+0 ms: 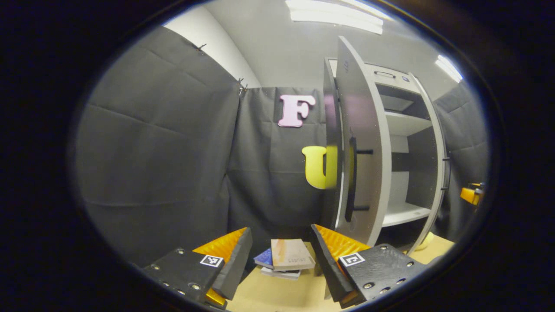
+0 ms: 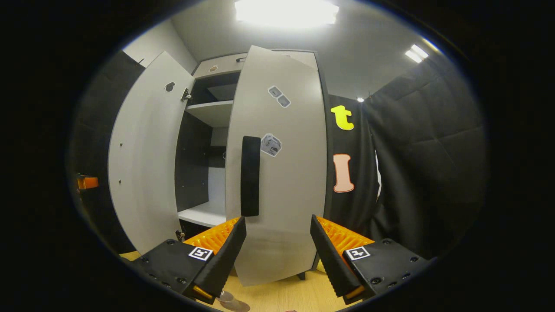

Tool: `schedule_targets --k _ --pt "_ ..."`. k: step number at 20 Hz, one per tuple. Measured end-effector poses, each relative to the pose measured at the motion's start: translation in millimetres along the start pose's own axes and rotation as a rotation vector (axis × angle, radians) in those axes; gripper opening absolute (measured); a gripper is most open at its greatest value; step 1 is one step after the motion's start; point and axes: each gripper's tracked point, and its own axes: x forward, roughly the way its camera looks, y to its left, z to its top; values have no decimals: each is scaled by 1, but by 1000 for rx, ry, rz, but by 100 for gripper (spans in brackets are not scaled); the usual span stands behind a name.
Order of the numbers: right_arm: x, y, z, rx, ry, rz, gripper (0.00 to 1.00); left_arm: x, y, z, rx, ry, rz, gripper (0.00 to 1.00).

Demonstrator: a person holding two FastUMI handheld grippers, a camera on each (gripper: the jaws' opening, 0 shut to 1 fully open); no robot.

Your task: Grasp the bottle in the cabinet with the left hand and place it on the coaster, then close the right door with the right hand and the left door with the left hand.

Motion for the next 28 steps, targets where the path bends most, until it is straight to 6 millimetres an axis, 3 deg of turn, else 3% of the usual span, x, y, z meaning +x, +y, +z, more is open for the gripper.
schedule_targets --k 1,2,4,7,13,15,17,19,20,21,22,24,25,26,27,28 --pt "-4 -1 -3 1 4 1 95 7 0 9 0 -9 0 81" --pt "-8 -1 -5 3 6 4 95 13 -1 18 -3 -20 -4 88" --pt "-15 -4 -9 2 9 1 95 24 -8 33 -13 -43 -17 88" --pt "-23 -13 -16 -4 20 -11 95 31 -32 45 -20 -77 -46 88" --pt "-35 -41 -26 -5 41 -36 95 32 -60 51 63 -119 -41 87" --pt "-39 -51 -29 -1 47 -45 95 30 -65 51 85 -123 -25 74" --pt "-40 -58 -33 12 51 -48 95 32 -64 50 62 -115 -21 81" --pt "-39 -64 -36 34 55 -50 92 33 -65 50 53 -114 -20 81" --pt "-38 -66 -37 47 57 -48 95 33 -68 51 62 -116 -26 74" --pt "-39 -67 -39 57 60 -43 95 33 -72 52 75 -119 -34 87" --pt "-39 -68 -39 62 60 -38 95 33 -81 54 85 -122 -41 81" --pt "-39 -73 -39 60 55 -34 96 27 -103 55 95 -130 -52 81" --pt "-38 -74 -39 57 52 -31 95 24 -110 54 97 -133 -54 74" --pt "-38 -75 -38 53 52 -27 95 19 -116 53 104 -138 -58 87" --pt "-38 -78 -39 47 54 -24 95 17 -121 53 112 -141 -64 81" --pt "-37 -81 -38 40 54 -24 95 15 -130 53 118 -144 -73 81"
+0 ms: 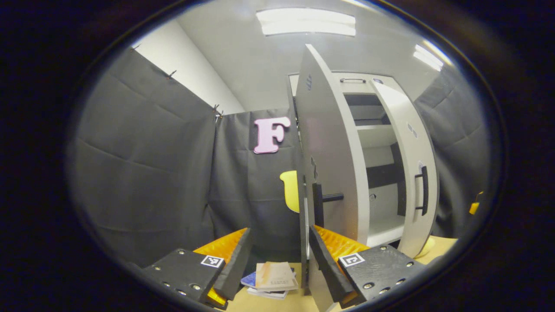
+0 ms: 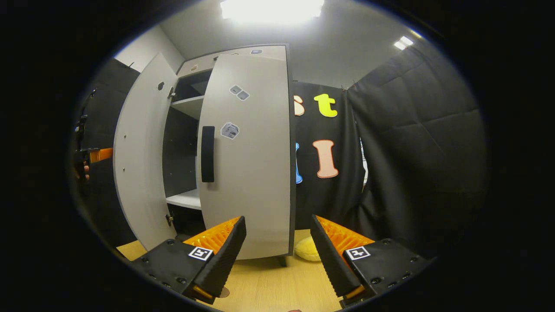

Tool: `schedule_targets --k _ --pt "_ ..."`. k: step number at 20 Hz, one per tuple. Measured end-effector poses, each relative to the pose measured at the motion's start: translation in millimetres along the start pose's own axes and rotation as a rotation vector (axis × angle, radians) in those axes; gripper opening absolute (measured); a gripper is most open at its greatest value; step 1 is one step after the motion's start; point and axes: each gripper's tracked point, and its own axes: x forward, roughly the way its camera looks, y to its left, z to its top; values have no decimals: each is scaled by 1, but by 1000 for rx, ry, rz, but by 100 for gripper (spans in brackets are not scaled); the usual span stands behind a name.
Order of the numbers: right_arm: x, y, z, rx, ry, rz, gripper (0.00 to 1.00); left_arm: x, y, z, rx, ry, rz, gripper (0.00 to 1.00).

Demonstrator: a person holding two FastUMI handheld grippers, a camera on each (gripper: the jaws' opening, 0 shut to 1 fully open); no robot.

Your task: Grasp the bottle in the cabinet with the left hand and place it on the coaster, then close the right door with the right hand and the left door with the left hand.

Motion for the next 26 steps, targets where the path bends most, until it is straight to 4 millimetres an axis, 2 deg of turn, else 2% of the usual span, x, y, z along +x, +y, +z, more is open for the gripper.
schedule_targets --k 8,9,11,13,14,18,20,21,26 --pt "-11 -30 -5 -24 11 -28 95 3 -60 6 -37 -27 -88 80" --pt "-12 -34 -6 -25 11 -33 95 2 -68 6 -34 -29 -96 87" --pt "-11 -43 -7 -22 15 -43 95 5 -87 7 -31 -31 -119 88" --pt "-12 -51 -7 -19 17 -50 95 11 -107 11 -41 -41 -150 87" --pt "-11 -54 -7 -19 17 -54 92 17 -116 8 -45 -43 -160 87" --pt "-14 -64 -9 -24 26 -66 95 35 -141 5 -64 -35 -176 87" --pt "-16 -67 -9 -29 30 -73 95 43 -148 7 -77 -29 -183 87" --pt "-17 -70 -9 -32 31 -78 95 46 -149 7 -78 -27 -177 81" --pt "-23 -79 -6 -34 30 -89 95 38 -155 4 -72 -27 -180 81"
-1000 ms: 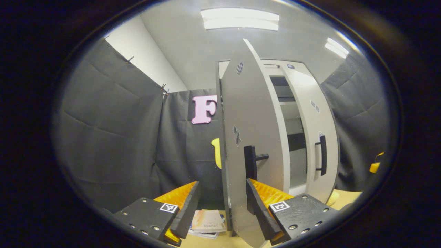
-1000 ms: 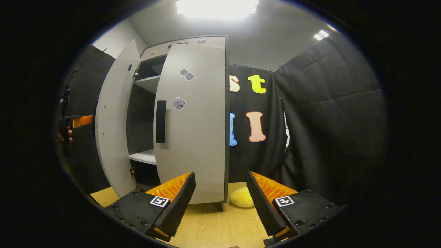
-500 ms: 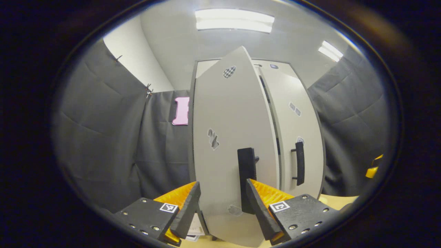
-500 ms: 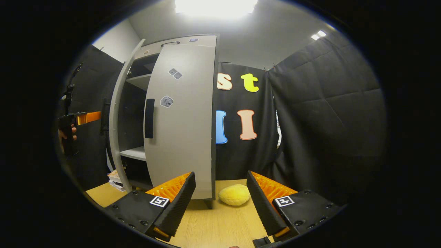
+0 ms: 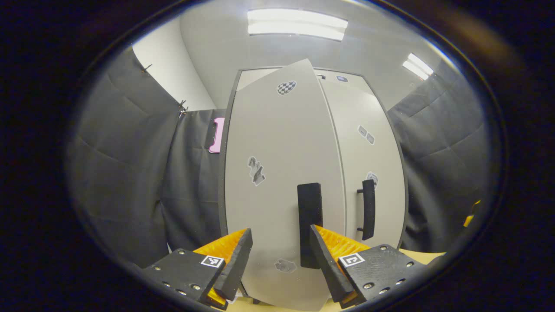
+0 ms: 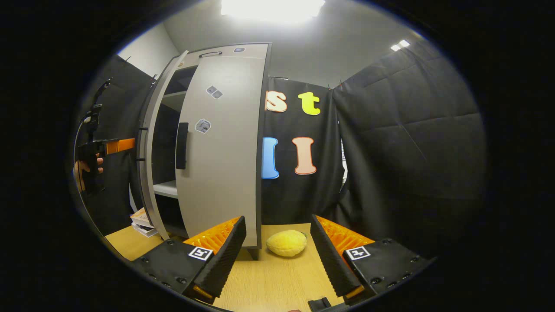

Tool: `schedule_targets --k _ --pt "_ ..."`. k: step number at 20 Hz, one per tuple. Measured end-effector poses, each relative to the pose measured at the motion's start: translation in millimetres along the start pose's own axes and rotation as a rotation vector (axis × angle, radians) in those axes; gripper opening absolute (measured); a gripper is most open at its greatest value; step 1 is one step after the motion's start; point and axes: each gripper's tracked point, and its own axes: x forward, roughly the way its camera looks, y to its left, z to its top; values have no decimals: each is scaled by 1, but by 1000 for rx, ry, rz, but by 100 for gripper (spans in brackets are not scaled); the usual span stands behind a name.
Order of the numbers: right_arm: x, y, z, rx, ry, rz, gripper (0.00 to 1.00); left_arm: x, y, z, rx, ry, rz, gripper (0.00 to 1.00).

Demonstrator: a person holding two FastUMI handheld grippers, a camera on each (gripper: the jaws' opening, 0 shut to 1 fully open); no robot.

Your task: Grasp the bottle in the cabinet with the left hand and place it on the coaster, then close the right door with the right hand and the left door with the left hand.

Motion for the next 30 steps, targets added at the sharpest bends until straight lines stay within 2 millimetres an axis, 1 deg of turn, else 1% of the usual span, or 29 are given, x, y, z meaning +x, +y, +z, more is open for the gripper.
schedule_targets --k 4,7,8,10,14,15,16,19,20,21,24,25,26,28,30 --pt "-3 0 5 8 -11 15 95 -9 3 2 8 -2 13 81" --pt "-3 6 14 15 -33 48 95 -25 11 3 18 3 39 81" --pt "-3 7 18 17 -41 61 95 -32 14 3 23 4 52 87" --pt "-3 13 26 31 -61 91 95 -48 21 2 32 12 78 87" --pt "-4 26 36 56 -93 142 95 -89 38 -1 57 27 137 87" --pt "-5 28 37 60 -98 148 92 -99 41 -1 58 36 142 87" --pt "-7 31 38 64 -99 153 95 -107 42 -4 59 46 147 87" --pt "-17 45 41 65 -108 173 95 -134 52 -10 58 68 161 87" --pt "-19 48 42 63 -108 174 92 -142 55 -12 60 77 165 81" --pt "-23 52 42 63 -106 176 95 -151 59 -15 64 88 165 81" --pt "-37 62 48 66 -116 176 95 -172 69 -18 72 104 158 81" --pt "-43 64 51 69 -119 171 92 -177 72 -20 73 109 155 81" --pt "-49 67 52 73 -122 171 95 -183 76 -21 75 108 156 81" --pt "-59 74 52 69 -120 175 95 -197 85 -21 73 107 163 81" --pt "-68 76 53 60 -120 168 95 -211 89 -22 68 106 166 81"
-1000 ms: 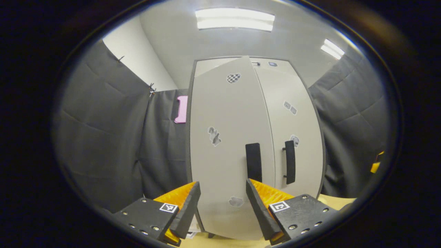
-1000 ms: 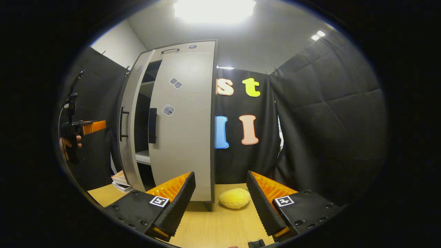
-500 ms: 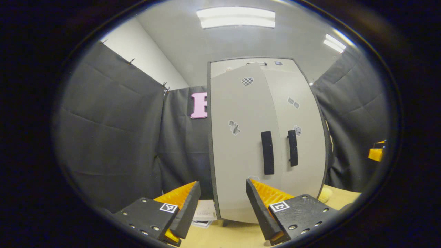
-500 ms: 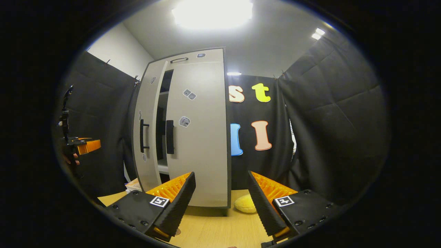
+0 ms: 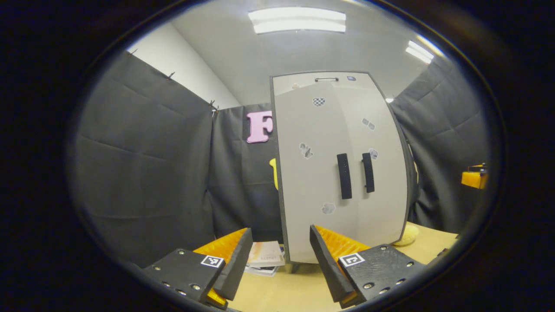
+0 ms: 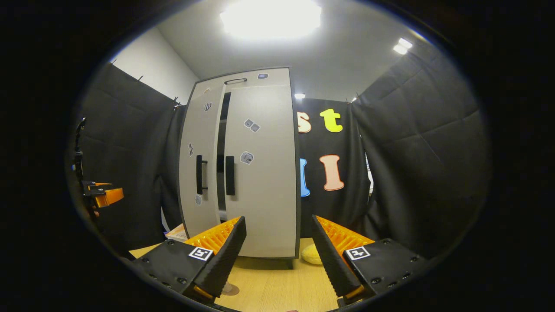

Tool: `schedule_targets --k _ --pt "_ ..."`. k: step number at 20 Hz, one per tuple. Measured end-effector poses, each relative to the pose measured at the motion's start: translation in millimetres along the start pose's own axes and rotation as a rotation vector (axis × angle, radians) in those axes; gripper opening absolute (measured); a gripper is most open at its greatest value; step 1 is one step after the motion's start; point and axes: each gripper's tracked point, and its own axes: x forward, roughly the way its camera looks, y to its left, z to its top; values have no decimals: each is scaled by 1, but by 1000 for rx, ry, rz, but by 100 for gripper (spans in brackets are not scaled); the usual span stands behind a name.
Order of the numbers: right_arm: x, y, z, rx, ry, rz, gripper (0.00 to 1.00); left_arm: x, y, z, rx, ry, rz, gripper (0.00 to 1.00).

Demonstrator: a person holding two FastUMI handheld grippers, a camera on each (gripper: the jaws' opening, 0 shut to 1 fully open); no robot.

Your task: Grasp the bottle in the cabinet with the left hand and place it on the coaster, then close the right door with the right hand and the left door with the left hand.

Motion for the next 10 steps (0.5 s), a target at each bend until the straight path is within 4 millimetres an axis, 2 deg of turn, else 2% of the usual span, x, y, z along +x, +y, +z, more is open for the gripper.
schedule_targets --k 2,3,10 --pt "-9 6 3 -3 -5 3 92 -10 6 -3 5 -2 1 81" --pt "-14 7 4 -8 -9 -1 95 -15 10 -3 10 -2 2 81" --pt "-32 20 8 -6 -14 2 95 -41 25 -3 13 -5 0 81"
